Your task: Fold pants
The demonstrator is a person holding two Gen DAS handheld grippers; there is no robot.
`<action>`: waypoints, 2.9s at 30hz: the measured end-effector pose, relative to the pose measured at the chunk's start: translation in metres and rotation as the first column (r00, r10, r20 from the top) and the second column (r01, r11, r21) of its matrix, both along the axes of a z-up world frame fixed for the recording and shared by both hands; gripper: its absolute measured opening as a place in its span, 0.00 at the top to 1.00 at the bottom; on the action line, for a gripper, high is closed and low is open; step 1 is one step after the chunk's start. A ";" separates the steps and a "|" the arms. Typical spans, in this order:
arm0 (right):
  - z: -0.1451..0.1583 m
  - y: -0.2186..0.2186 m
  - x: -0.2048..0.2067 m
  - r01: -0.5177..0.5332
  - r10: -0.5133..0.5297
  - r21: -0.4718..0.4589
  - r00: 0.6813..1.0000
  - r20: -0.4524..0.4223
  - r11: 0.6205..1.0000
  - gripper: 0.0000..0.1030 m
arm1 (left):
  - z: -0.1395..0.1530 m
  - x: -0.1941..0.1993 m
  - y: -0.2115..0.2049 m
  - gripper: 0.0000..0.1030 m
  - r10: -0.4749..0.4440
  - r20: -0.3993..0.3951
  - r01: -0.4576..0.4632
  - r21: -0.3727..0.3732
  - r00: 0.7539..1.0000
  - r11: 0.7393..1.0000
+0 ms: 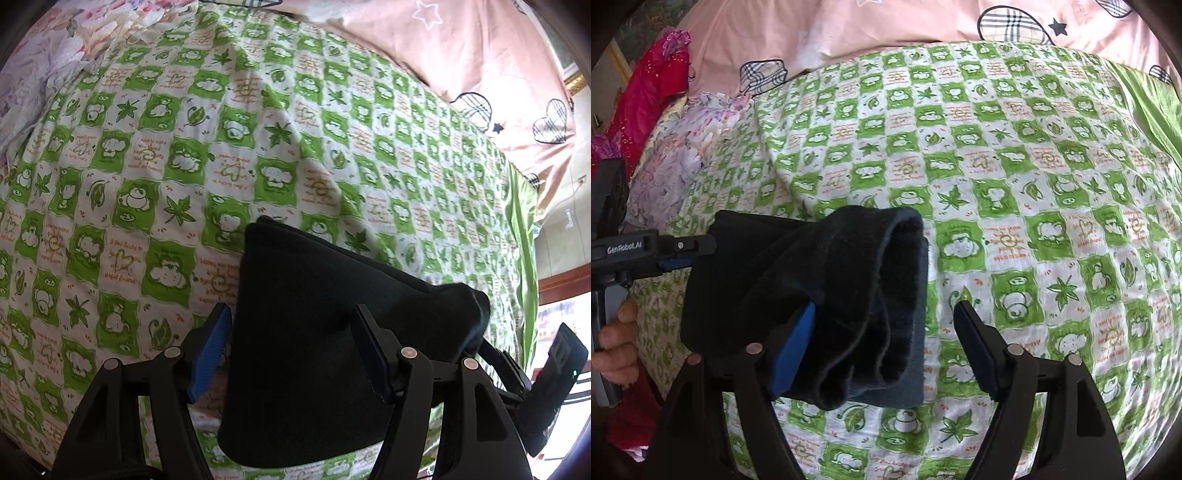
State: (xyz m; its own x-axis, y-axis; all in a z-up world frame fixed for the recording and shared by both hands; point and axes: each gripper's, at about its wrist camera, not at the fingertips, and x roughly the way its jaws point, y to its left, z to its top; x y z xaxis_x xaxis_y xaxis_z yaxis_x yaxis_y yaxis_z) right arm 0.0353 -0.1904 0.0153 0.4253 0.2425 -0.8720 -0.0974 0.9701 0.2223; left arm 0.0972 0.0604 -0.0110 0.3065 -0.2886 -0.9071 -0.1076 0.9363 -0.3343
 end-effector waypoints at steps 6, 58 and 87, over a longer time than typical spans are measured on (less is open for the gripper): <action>-0.009 -0.005 -0.003 0.015 -0.015 -0.043 1.000 0.002 0.999 0.24 | -0.012 0.010 0.001 0.34 0.005 -0.022 -0.005 0.028 1.000 1.000; -0.036 -0.030 0.004 0.056 -0.004 0.390 0.991 -0.133 0.919 0.57 | -0.024 -0.033 -0.003 0.60 -0.090 -0.040 0.089 -0.016 0.995 0.996; 0.012 0.082 0.098 -0.243 0.239 0.272 0.970 0.049 0.931 0.60 | 0.031 -0.013 0.082 0.71 0.126 0.100 -0.132 0.052 0.987 0.990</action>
